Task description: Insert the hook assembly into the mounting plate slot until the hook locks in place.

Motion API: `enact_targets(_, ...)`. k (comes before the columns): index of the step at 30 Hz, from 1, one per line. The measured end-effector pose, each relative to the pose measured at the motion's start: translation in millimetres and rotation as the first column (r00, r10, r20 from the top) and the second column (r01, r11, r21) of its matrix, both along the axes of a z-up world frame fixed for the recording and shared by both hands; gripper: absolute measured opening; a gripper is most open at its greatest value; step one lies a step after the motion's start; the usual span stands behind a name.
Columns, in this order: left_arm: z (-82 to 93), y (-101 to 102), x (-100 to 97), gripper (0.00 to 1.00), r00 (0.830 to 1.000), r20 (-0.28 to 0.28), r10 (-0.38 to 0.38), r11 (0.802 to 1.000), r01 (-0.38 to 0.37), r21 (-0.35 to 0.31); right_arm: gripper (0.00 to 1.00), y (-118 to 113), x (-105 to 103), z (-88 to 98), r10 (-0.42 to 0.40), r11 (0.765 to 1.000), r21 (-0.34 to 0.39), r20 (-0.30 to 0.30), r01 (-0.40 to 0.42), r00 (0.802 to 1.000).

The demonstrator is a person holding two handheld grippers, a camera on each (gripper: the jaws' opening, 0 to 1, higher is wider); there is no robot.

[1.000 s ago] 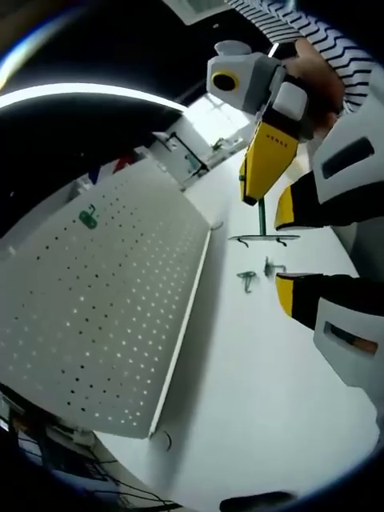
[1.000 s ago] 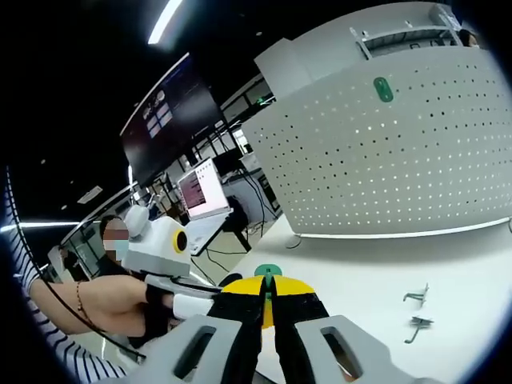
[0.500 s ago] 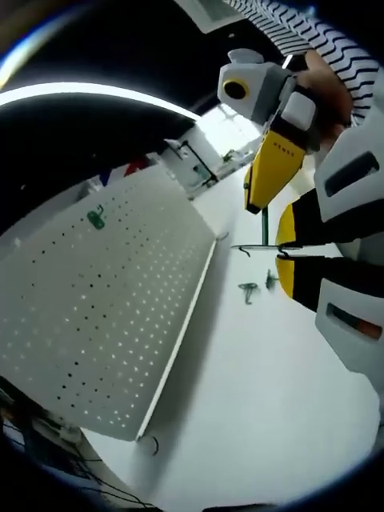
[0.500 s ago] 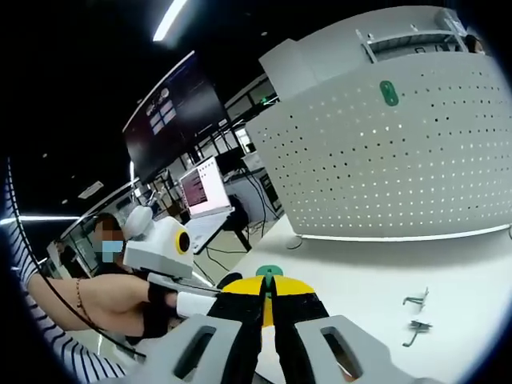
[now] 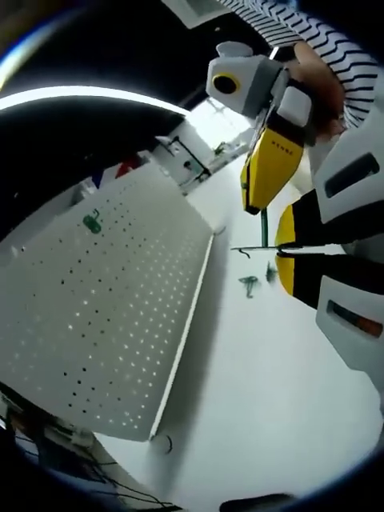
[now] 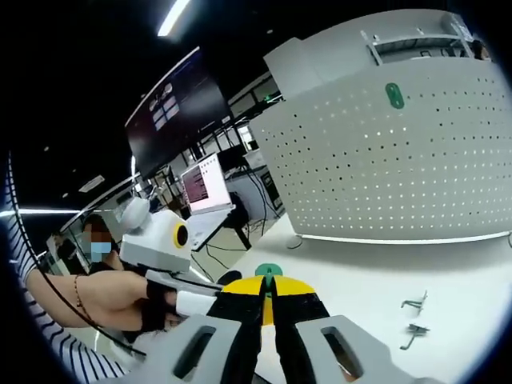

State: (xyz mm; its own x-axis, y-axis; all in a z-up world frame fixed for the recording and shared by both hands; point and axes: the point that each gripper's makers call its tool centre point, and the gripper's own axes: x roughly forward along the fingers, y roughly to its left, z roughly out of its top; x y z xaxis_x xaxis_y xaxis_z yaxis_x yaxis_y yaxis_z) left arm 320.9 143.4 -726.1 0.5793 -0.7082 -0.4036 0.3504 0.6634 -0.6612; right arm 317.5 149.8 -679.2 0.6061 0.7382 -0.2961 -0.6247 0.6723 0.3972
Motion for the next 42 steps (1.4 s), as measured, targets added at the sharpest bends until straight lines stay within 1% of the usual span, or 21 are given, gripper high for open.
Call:
enact_targets(2, 0.4, 1.2, 0.8, 0.01, 1.0, 0.008, -0.008, 1.0, 0.008, 0.025, 0.0, -0.5, 0.7, 0.2, 0.002, 1.0, 0.014, -0.019, -0.001, 1.0)
enact_targets(4, 1.0, 5.6, 3.0, 0.01, 0.996, 0.076, -0.042, 0.989, 0.03, 0.148, 0.01, -3.4, 1.0, 3.7, -0.006, 1.0, 0.024, -0.02, 0.006, 1.0)
enact_targets(6, 4.8, 7.3, 6.4, 0.01, 0.99, 0.126, -0.055, 0.978, 0.028, 0.206, 0.05, -3.7, 0.8, 12.3, -0.008, 0.998, 0.062, -0.016, 0.009, 1.0)
enact_targets(10, 13.5, 7.8, 11.4, 0.01, 0.99, 0.137, -0.026, 0.986, 0.002, 0.166, 0.08, -3.3, -0.2, 18.7, -0.002, 0.997, 0.072, -0.02, 0.003, 1.0)
enact_targets(12, 14.6, 7.7, 12.1, 0.01, 0.99, 0.139, -0.021, 0.986, -0.002, 0.164, 0.08, -3.1, 0.2, 18.6, -0.004, 0.997, 0.079, -0.026, 0.006, 1.0)
enact_targets(15, 22.0, 6.4, 12.2, 0.01, 0.985, 0.17, -0.017, 0.988, -0.009, 0.151, 0.08, -3.4, 1.8, 17.4, -0.007, 0.996, 0.09, -0.046, 0.012, 0.999)
enact_targets(17, 24.1, 6.3, 13.0, 0.01, 0.979, 0.204, -0.028, 0.985, -0.007, 0.172, 0.08, -2.5, 2.0, 17.2, -0.007, 0.995, 0.099, -0.057, 0.012, 0.998)
enact_targets(20, 25.7, 4.1, 11.3, 0.01, 0.973, 0.227, -0.048, 0.981, 0.003, 0.193, 0.08, 0.5, 2.1, 17.0, 0.001, 0.995, 0.097, -0.06, 0.005, 0.998)
enact_targets(24, 31.0, 3.0, 11.6, 0.01, 0.961, 0.273, -0.051, 0.979, -0.005, 0.202, 0.07, 3.2, 3.1, 17.9, 0.003, 0.995, 0.095, -0.054, 0.003, 0.999)
enact_targets(26, 31.8, 1.5, 11.1, 0.01, 0.957, 0.284, -0.06, 0.978, -0.001, 0.209, 0.05, 4.1, 3.6, 19.5, 0.002, 0.995, 0.098, -0.047, 0.003, 0.999)
enact_targets(28, 33.3, 0.0, 10.6, 0.01, 0.947, 0.31, -0.082, 0.972, 0.007, 0.236, 0.05, 4.1, 4.6, 20.8, -0.004, 0.995, 0.099, -0.039, 0.008, 0.999)
enact_targets(31, 36.7, 0.1, 11.6, 0.01, 0.943, 0.323, -0.079, 0.971, 0.0, 0.238, 0.02, 3.1, 4.5, 19.4, -0.007, 0.996, 0.087, -0.037, 0.01, 0.999)
enact_targets(32, 38.5, -0.4, 12.2, 0.01, 0.943, 0.325, -0.079, 0.97, -0.003, 0.242, 0.02, 2.6, 3.0, 18.9, -0.019, 0.995, 0.093, -0.048, 0.023, 0.999)
enact_targets(34, 43.5, -2.8, 12.0, 0.01, 0.939, 0.331, -0.09, 0.968, 0.005, 0.25, 0.01, 1.7, 2.6, 22.8, -0.025, 0.996, 0.088, -0.021, 0.027, 0.999)
enact_targets(35, 47.0, -4.3, 12.8, 0.01, 0.933, 0.348, -0.094, 0.968, 0.004, 0.252, 0.01, -0.9, 5.0, 29.5, -0.031, 0.997, 0.072, 0.034, 0.028, 0.999)
enact_targets(36, 49.8, -5.5, 13.3, 0.01, 0.929, 0.358, -0.097, 0.967, 0.004, 0.253, 0.01, -1.9, 5.4, 32.8, -0.032, 0.997, 0.065, 0.056, 0.028, 0.998)
enact_targets(37, 54.0, -7.1, 14.7, 0.01, 0.923, 0.372, -0.101, 0.968, 0.004, 0.251, 0.01, -2.5, 4.9, 35.0, -0.037, 0.997, 0.07, 0.057, 0.033, 0.998)
enact_targets(39, 56.5, -7.9, 16.8, 0.01, 0.918, 0.383, -0.102, 0.968, 0.003, 0.252, 0.01, -4.2, 7.0, 37.9, -0.048, 0.995, 0.089, 0.052, 0.043, 0.998)
enact_targets(40, 55.5, -7.9, 17.3, 0.01, 0.918, 0.382, -0.108, 0.966, 0.006, 0.257, 0.0, -4.5, 8.1, 36.7, -0.05, 0.994, 0.102, 0.028, 0.047, 0.998)
enact_targets(41, 54.1, -7.5, 17.3, 0.01, 0.923, 0.371, -0.105, 0.968, 0.01, 0.251, 0.0, -4.5, 9.0, 35.9, -0.049, 0.994, 0.101, 0.026, 0.046, 0.998)
enact_targets(42, 54.1, -7.4, 17.3, 0.02, 0.922, 0.373, -0.106, 0.97, 0.013, 0.244, 0.0, -4.7, 8.7, 35.9, -0.049, 0.994, 0.102, 0.024, 0.047, 0.998)
